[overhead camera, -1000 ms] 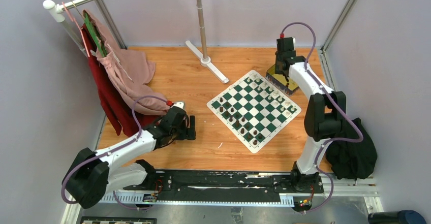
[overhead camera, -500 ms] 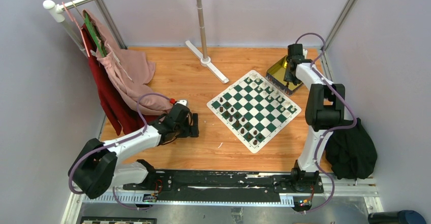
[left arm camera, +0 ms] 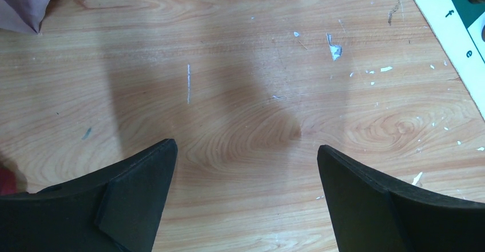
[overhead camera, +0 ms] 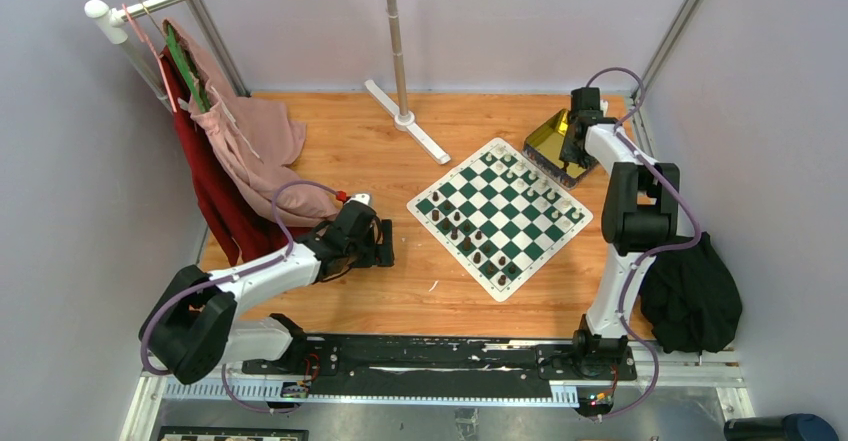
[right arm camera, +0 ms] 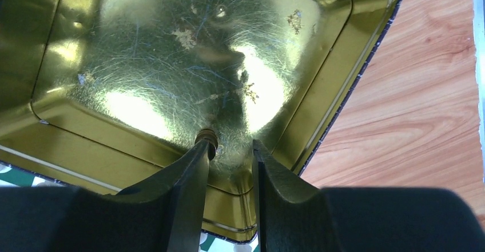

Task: Set up the chess pieces on the board
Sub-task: Pick up the chess piece from the storage box.

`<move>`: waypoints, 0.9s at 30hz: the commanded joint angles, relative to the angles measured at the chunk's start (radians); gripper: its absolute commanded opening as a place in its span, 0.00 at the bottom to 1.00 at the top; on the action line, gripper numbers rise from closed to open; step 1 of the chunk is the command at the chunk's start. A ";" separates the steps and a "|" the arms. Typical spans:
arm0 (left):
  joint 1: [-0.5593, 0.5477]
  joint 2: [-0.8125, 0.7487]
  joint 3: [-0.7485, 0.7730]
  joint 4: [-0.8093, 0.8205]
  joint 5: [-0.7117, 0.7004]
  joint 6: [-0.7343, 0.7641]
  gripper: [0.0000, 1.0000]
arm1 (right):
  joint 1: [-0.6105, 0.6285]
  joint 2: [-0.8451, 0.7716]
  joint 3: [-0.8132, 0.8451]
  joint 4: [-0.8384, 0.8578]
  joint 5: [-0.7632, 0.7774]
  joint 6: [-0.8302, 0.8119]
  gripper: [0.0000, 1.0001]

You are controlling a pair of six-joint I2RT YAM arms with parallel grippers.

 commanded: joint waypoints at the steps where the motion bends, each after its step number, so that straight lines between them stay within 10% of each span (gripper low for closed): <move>1: -0.008 0.017 0.021 0.010 0.006 -0.013 1.00 | -0.020 0.019 0.013 -0.030 -0.012 0.018 0.37; 27: -0.010 0.022 0.034 -0.001 0.010 0.025 1.00 | -0.014 -0.059 -0.033 -0.022 -0.025 0.028 0.36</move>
